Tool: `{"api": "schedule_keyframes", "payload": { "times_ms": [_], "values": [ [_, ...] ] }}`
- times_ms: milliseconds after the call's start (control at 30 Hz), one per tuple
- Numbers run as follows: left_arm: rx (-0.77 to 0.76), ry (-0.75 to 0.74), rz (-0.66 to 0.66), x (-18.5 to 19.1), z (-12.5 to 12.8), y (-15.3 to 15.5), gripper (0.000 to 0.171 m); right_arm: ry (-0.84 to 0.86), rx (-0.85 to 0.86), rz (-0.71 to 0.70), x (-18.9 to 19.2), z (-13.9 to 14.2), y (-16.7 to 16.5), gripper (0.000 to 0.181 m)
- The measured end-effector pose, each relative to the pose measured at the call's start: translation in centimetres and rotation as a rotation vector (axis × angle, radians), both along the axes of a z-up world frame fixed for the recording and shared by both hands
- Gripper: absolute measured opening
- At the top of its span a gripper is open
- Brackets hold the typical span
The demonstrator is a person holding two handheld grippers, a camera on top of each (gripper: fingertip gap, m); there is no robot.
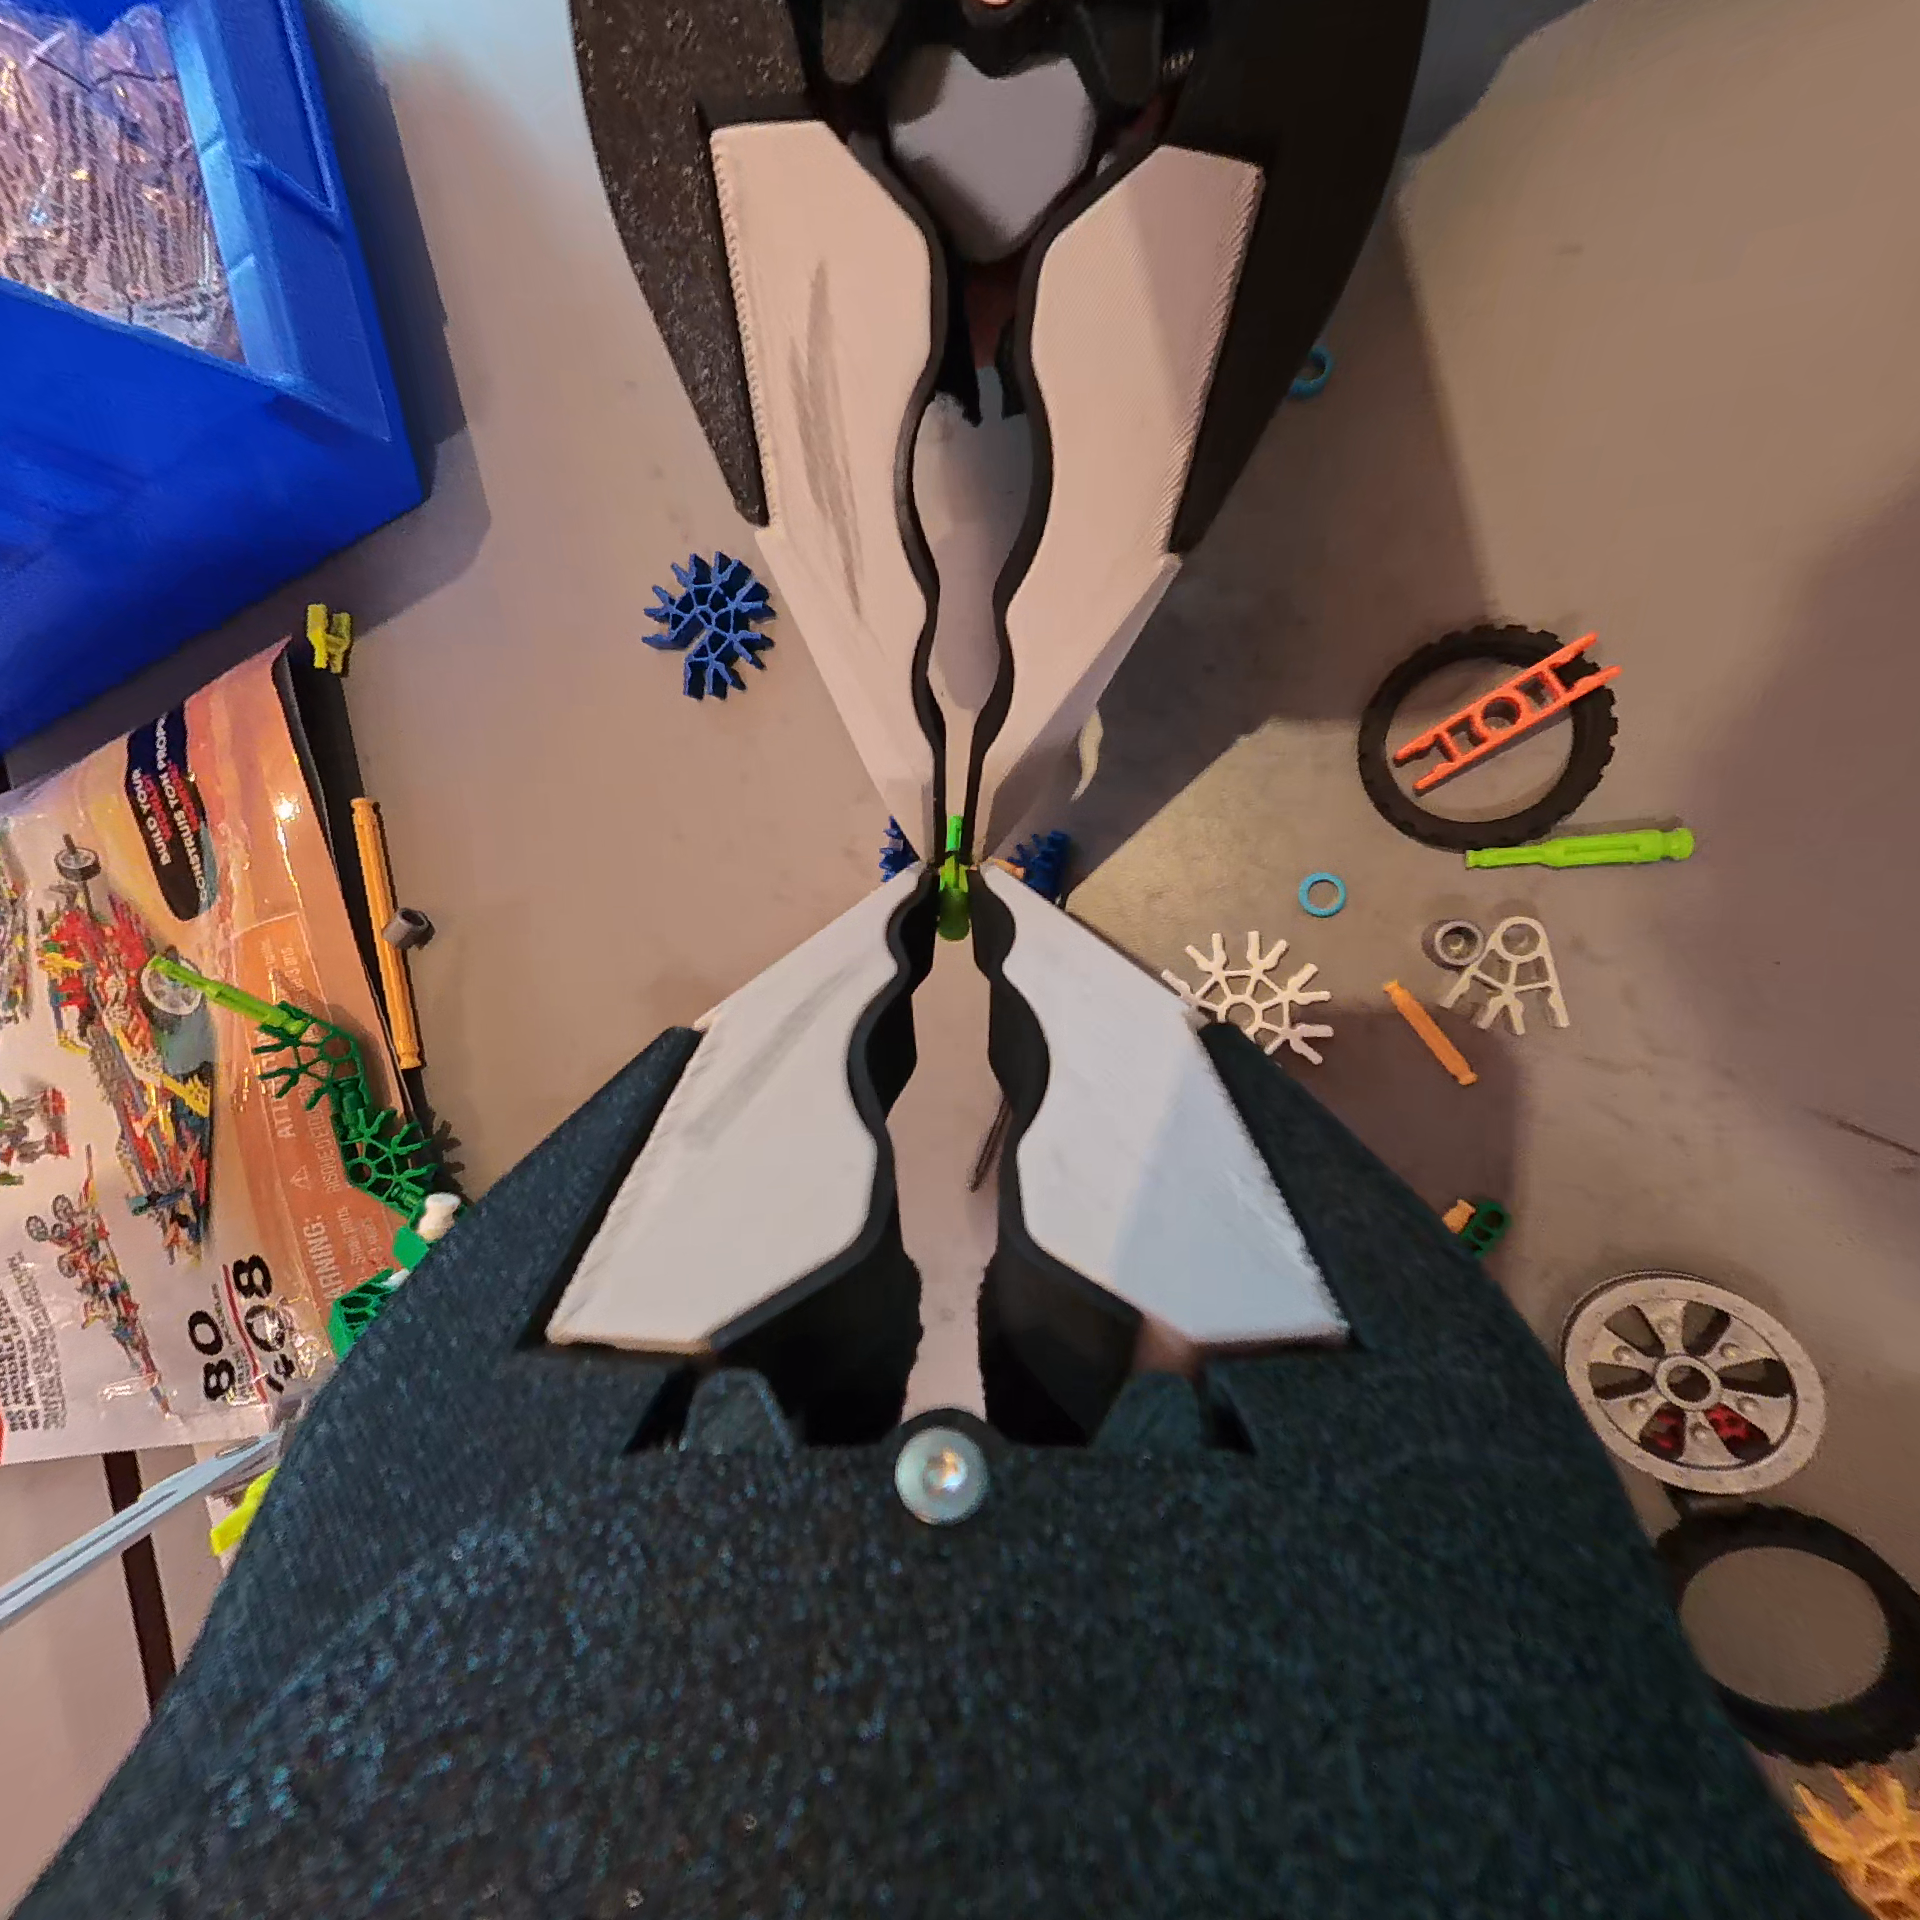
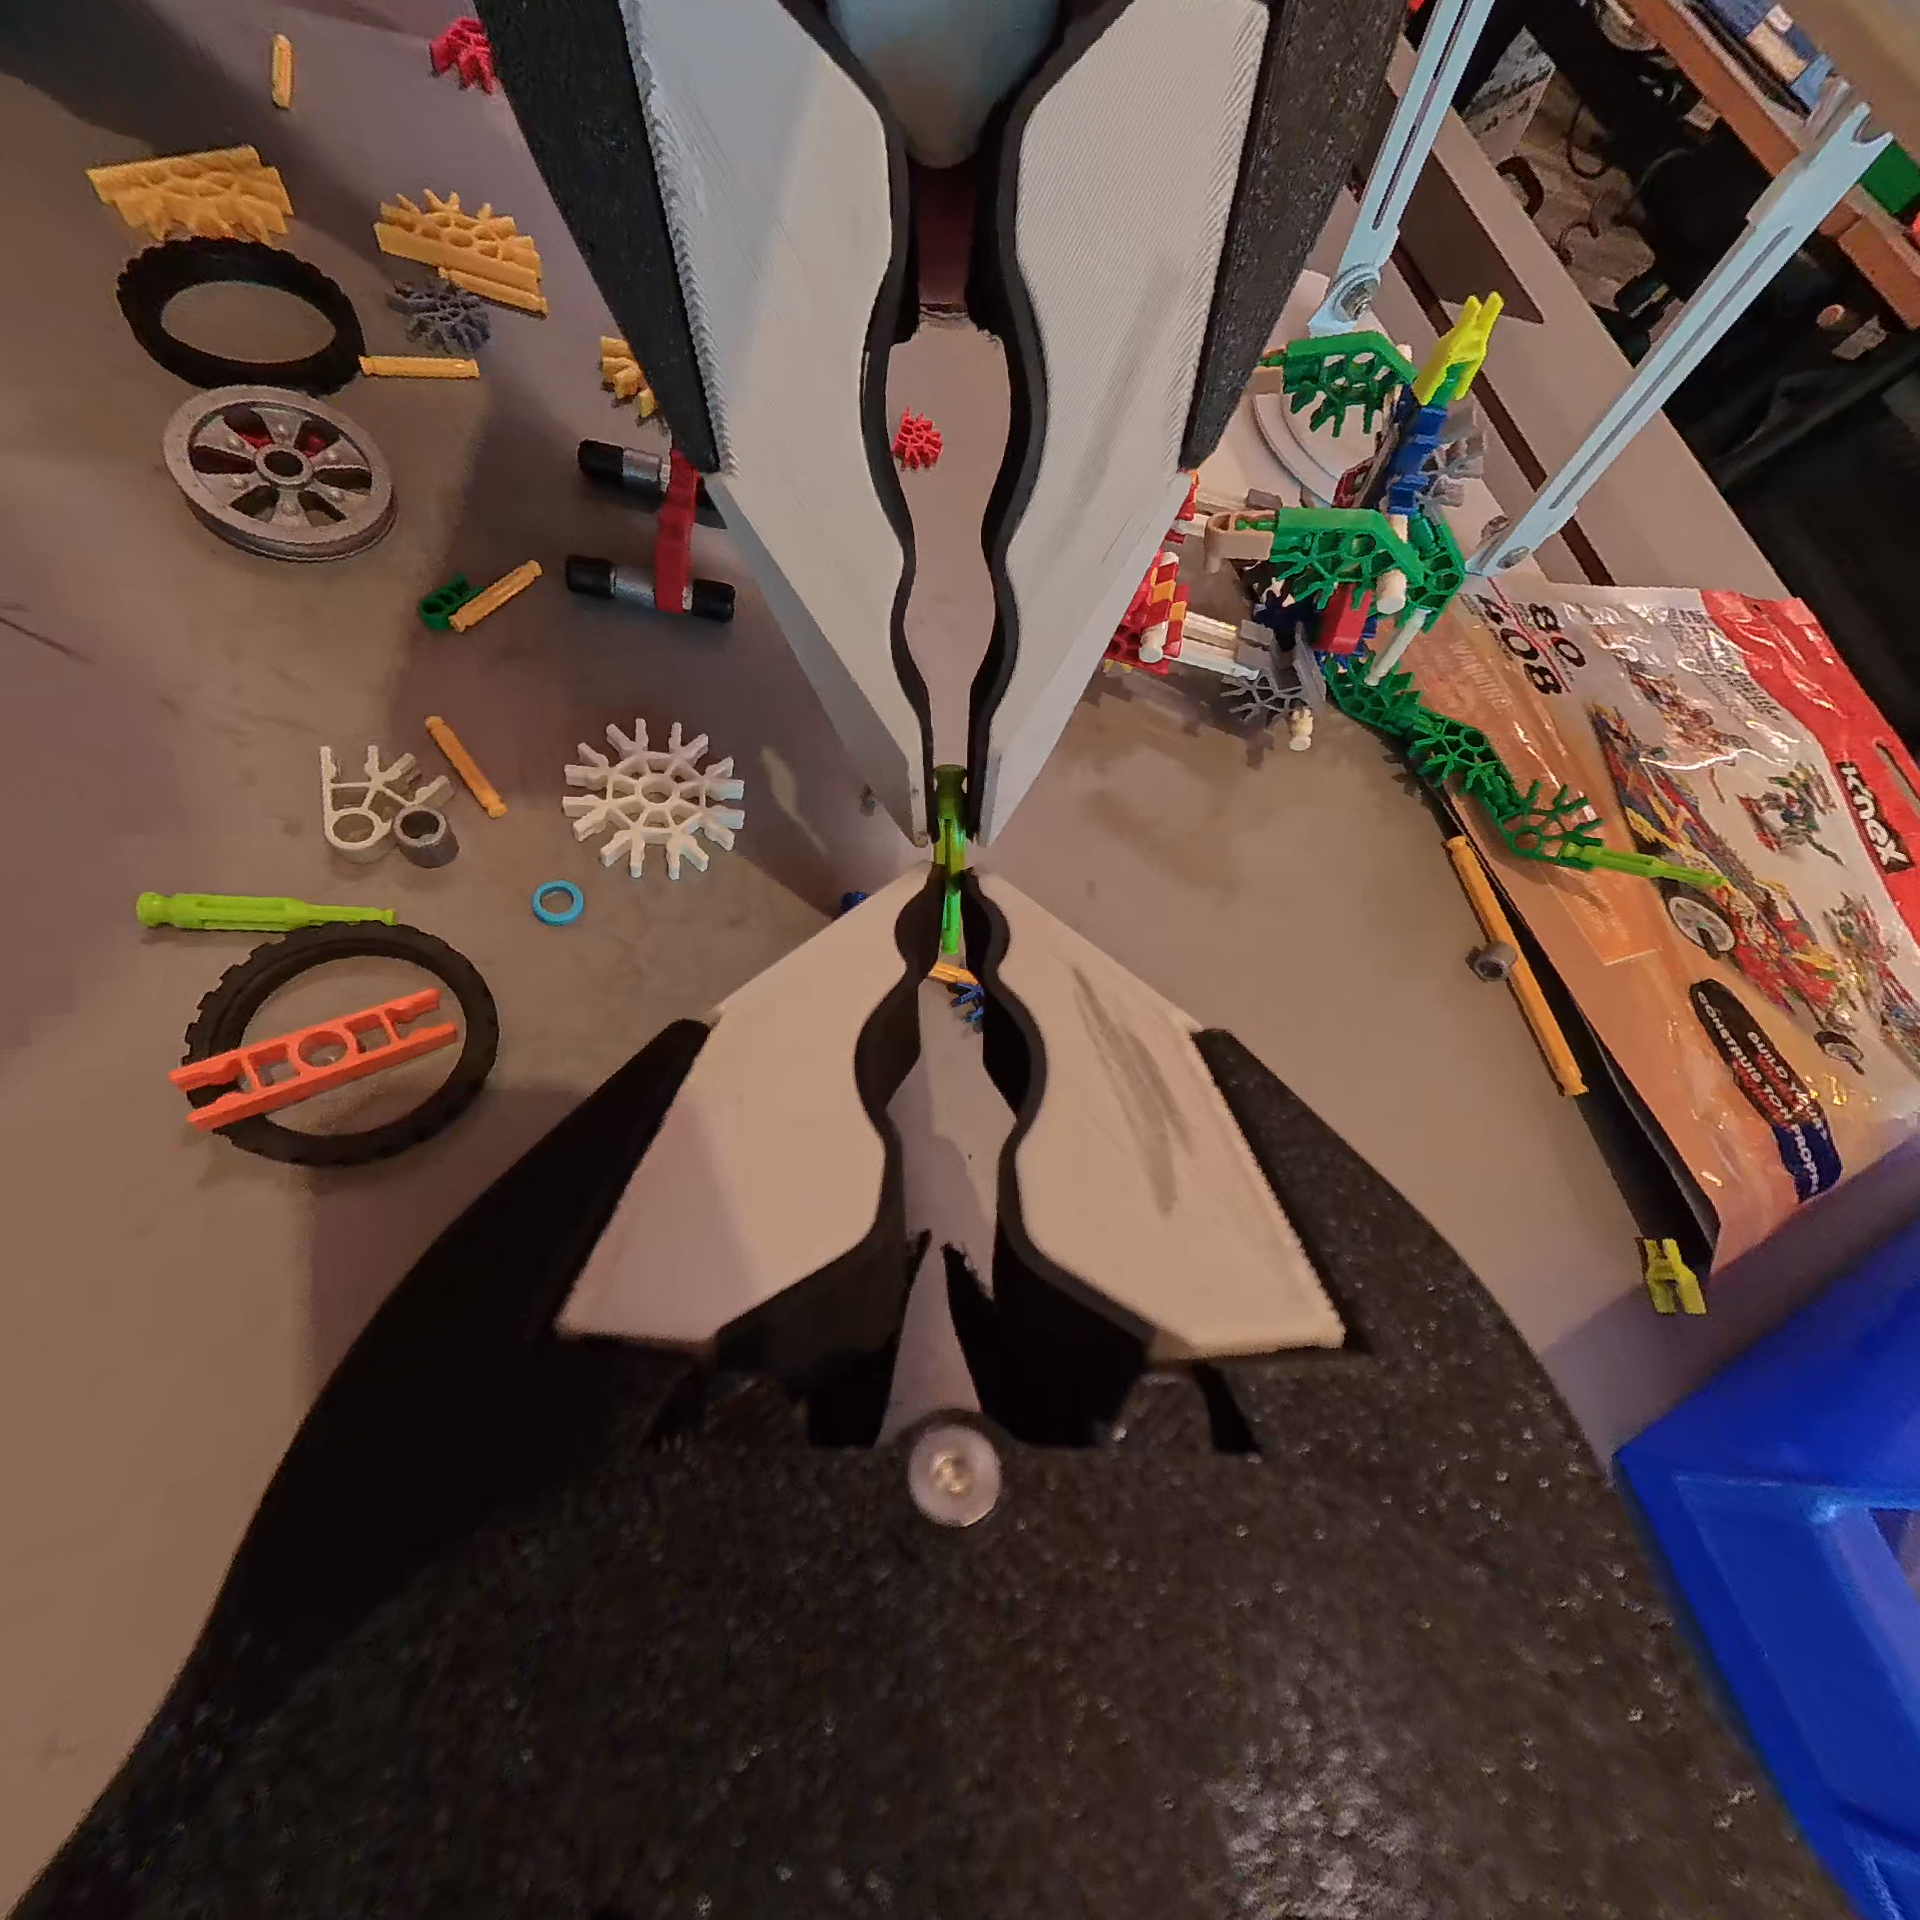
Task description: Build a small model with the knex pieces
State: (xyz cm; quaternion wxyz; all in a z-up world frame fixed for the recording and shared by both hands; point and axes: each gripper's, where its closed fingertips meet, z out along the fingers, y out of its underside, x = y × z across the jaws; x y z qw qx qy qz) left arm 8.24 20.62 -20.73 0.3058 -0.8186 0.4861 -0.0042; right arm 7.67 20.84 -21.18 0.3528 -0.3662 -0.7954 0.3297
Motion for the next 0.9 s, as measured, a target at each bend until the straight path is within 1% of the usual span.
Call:
{"api": "schedule_keyframes", "payload": {
  "times_ms": [167, 333, 567, 700, 767, 900],
  "values": [
    [0.002, -0.020, 0.004, 0.2, 0.1, 0.3, 0.003, 0.003, -0.025, -0.007, 0.1, 0.1, 0.3, 0.002],
    [0.026, -0.049, 0.003, 0.6, 0.7, 0.6, 0.003, 0.025, -0.048, -0.012, 0.3, 0.7, 0.6, 0.001],
    [0.049, -0.084, 0.012, -0.1, 1.2, 1.1, 0.003, 0.066, -0.099, -0.013, 0.2, 1.6, 0.6, 0.000],
    [0.036, -0.108, 0.005, 0.1, 1.2, 1.0, 0.003, 0.051, -0.085, -0.022, 0.1, 1.1, 0.8, 0.000],
    [0.031, -0.109, 0.008, 0.0, 1.1, 1.1, 0.003, 0.060, -0.092, -0.031, 0.1, 1.3, 0.9, 0.000],
    [0.032, -0.112, 0.009, 0.0, 1.1, 1.2, 0.003, 0.053, -0.074, -0.041, 0.1, 1.1, 1.1, 0.008]
  ]
}}
